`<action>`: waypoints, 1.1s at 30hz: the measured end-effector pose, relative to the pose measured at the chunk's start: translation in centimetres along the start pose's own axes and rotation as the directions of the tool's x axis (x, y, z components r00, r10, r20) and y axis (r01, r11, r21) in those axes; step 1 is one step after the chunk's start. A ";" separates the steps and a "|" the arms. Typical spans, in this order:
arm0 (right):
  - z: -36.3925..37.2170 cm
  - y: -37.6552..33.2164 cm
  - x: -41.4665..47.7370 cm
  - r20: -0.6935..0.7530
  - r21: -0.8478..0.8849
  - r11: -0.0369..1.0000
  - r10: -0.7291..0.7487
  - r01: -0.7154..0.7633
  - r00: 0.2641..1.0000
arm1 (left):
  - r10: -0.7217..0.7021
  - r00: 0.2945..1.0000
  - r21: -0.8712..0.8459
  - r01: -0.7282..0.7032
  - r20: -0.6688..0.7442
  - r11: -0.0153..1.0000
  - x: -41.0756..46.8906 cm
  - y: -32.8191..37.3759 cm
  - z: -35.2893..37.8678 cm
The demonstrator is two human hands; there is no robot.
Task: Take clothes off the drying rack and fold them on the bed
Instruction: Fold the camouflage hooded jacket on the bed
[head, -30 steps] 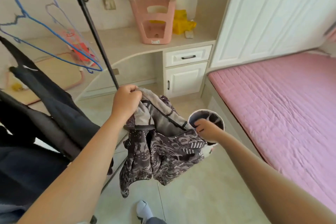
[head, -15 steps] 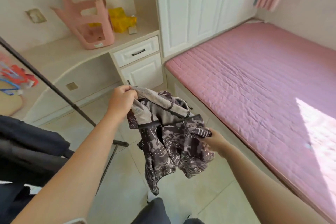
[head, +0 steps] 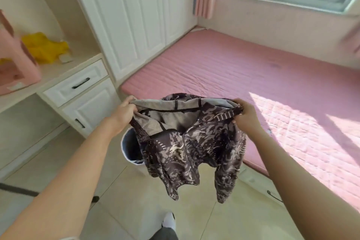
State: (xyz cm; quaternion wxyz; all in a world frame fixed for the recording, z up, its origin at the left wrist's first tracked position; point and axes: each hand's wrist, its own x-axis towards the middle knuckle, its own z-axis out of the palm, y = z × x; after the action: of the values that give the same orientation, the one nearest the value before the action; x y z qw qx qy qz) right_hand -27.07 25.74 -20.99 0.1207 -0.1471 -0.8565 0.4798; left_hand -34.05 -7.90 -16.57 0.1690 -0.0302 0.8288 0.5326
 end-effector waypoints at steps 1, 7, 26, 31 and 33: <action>-0.9 -0.4 0.6 -0.034 -0.026 1.000 -0.005 0.004 0.999 | 0.013 0.999 0.076 -0.016 0.040 0.997 1.3 0.3 0.1; -4.5 -1.5 3.8 -0.207 -0.073 0.997 -0.031 0.016 0.978 | 0.025 0.973 0.288 -0.093 0.231 0.953 6.2 2.7 1.3; -13.2 4.4 9.4 -0.467 -0.220 0.969 -0.001 -0.115 0.884 | 0.433 0.807 0.480 -0.587 0.401 0.651 20.1 10.0 14.8; -17.6 8.2 14.6 -0.489 -0.331 0.929 -0.020 -0.165 0.872 | 0.598 0.785 0.373 -0.609 0.159 0.700 23.8 14.0 22.0; -19.9 10.3 17.5 -0.491 -0.348 0.922 -0.023 -0.172 0.871 | 0.654 0.748 0.343 -0.648 0.116 0.680 25.9 15.6 25.0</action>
State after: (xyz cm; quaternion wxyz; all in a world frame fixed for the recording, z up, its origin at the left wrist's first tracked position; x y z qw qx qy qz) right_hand -35.04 52.90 -18.49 0.2820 -0.3168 -0.8685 0.2565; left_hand -55.82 24.50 -20.41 -0.0355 0.2934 0.8697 0.3953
